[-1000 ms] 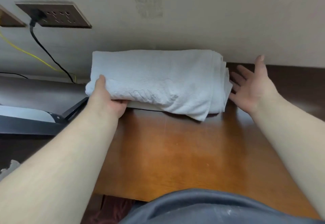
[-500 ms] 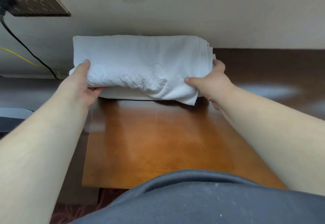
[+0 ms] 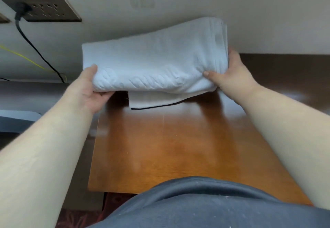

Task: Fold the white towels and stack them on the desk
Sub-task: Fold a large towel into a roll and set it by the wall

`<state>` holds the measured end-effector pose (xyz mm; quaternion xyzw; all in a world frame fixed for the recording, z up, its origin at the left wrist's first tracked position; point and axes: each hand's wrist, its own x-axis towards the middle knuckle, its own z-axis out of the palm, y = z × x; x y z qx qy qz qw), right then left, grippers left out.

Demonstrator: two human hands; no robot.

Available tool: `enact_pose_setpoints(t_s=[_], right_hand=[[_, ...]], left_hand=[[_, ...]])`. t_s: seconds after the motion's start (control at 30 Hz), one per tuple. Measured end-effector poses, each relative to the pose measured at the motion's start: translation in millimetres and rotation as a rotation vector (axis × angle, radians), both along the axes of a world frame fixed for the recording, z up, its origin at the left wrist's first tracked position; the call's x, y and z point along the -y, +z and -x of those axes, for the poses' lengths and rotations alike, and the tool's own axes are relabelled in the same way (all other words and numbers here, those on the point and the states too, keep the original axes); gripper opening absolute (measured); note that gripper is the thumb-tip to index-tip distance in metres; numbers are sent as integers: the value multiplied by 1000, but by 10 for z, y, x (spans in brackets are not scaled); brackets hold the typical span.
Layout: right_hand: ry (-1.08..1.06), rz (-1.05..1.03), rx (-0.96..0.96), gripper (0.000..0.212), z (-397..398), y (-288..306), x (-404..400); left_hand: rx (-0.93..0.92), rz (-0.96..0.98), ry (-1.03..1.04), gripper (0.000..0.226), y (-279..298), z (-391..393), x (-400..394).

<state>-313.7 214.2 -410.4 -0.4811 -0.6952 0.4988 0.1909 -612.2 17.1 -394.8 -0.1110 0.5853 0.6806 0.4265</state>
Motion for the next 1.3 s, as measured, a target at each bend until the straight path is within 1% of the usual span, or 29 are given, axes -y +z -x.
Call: enact_pose_setpoints(t_s=[0.03,0.1,0.17,0.2,0.23,0.27,0.3,0.33,0.37,0.4,0.43,0.47,0.5,0.53,0.57,0.6,0.63,0.67,0.73,0.77,0.8,0.83,0.87,0.93,1.03,1.13,1.23,1.3], right_hand=[[-15,51,-7,82,-33,-87,31],[-97,137,-65,70,-94,-151,37],[-170,161,-109,57,-153,-70,-27],[-186,156,-101,54,-192,1,-70],[-193,154,-77,55,-232,74,-116],[-186,173,-41,60,-268,149,-151],[-178,195,21,70,-288,225,-153],[-205,195,124,79,-299,322,-104],[-293,170,226,80,-306,390,-26],[-425,142,254,73,-298,415,84],[-542,200,177,63,-261,413,235],[-603,424,35,62,-186,407,440],[-572,784,-137,72,-75,435,674],[-477,1138,-324,93,40,475,871],[-411,1369,-499,115,140,503,984],[-428,1461,-649,128,214,496,977],[-517,1451,-773,126,252,496,867],[-655,1387,-855,113,247,509,710],[-968,1253,-911,76,147,506,418],[-1060,1217,-891,59,65,477,324],[-1098,1196,-871,45,-22,456,274],[-1086,1189,-881,35,-97,433,252],[-1039,1193,-918,30,-162,404,236],[-889,1181,-1027,30,-330,370,208],[-607,1111,-1137,46,-718,354,207],[-446,1071,-1213,54,-1282,227,269],[-392,1043,-1146,63,-1837,24,404],[-420,1066,-1043,65,-2093,-130,513]], left_hand=[[20,26,-9,35,-34,-62,26],[32,9,-12,32,-4,-149,16],[16,-42,1,32,145,-173,-82],[8,-76,2,33,254,-180,-149],[4,-108,0,35,379,-196,-219],[3,-132,-1,35,501,-228,-287],[2,-147,0,34,617,-281,-353],[-1,-152,1,31,717,-365,-418],[-7,-151,1,28,804,-467,-480],[-14,-147,3,27,878,-578,-539],[-18,-142,9,26,940,-687,-593],[-19,-140,21,28,990,-786,-639],[-23,-145,34,28,1035,-875,-673],[-34,-156,48,27,1074,-953,-700],[-49,-173,58,26,1114,-1021,-717],[-68,-188,66,25,1150,-1084,-727],[-87,-197,74,24,1179,-1141,-726],[-108,-198,83,24,1199,-1194,-713],[-132,-190,99,21,1225,-1286,-646],[-133,-185,103,19,1232,-1321,-599],[-137,-184,108,18,1226,-1343,-544],[-139,-188,116,19,1209,-1358,-477],[-137,-196,122,21,1176,-1368,-406],[-128,-214,93,28,1079,-1409,-261],[-125,-233,23,28,866,-1526,3],[-92,-271,-48,29,585,-1683,293],[-45,-204,-176,34,265,-1872,526],[-8,-42,-265,39,48,-1985,588]])
